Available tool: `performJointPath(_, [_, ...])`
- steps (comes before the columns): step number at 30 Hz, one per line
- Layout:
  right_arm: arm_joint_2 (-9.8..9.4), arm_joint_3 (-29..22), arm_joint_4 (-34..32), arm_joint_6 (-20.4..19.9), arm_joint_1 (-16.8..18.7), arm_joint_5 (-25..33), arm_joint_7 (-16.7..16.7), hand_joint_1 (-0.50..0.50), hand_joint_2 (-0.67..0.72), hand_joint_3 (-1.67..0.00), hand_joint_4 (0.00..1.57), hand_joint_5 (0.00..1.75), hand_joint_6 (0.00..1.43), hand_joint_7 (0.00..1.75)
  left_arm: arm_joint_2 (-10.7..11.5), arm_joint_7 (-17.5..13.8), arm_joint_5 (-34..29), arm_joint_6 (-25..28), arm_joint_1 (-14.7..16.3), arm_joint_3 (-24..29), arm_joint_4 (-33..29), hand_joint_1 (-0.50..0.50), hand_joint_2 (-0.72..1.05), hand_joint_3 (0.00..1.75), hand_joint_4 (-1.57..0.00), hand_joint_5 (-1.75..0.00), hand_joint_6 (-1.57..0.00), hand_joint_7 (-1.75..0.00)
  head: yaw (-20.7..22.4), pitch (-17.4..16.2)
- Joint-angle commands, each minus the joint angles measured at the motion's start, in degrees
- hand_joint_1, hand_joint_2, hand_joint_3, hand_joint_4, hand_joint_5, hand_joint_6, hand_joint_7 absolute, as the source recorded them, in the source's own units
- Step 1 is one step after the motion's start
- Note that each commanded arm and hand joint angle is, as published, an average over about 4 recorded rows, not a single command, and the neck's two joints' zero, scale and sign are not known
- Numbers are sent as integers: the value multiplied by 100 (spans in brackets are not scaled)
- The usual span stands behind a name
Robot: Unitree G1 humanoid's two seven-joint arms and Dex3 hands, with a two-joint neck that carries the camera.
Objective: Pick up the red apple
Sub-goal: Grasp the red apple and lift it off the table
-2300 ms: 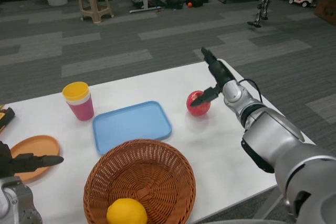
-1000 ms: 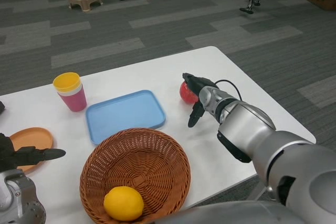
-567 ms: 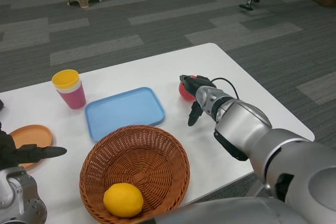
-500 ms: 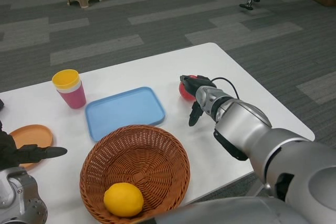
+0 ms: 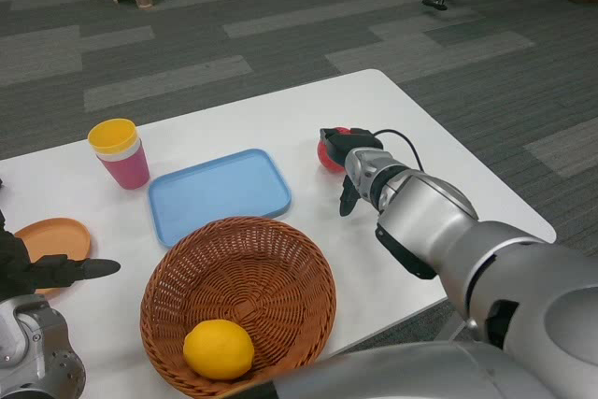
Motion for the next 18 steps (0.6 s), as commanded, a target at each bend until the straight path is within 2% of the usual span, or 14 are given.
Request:
performJointPath(1, [-19, -2, 20, 31, 123, -17, -47, -46, -35, -8, 0, 0, 0, 14, -12, -11, -15, 10, 2, -12, 26, -50, -64, 9, 0, 0, 0, 0, -2, -8])
performJointPath(12, [-49, -2, -13, 29, 228, -39, -83, -46, -35, -8, 0, 0, 0, 14, -12, -19, -15, 10, 13, -45, 26, -50, -64, 9, 0, 0, 0, 0, -25, -41])
performJointPath(18, [-49, -2, -75, 7, 332, -55, -34, -46, -41, -8, 0, 0, 0, 14, -21, -17, -24, 10, 29, -21, 26, -50, -64, 9, 0, 0, 0, 0, -12, -19])
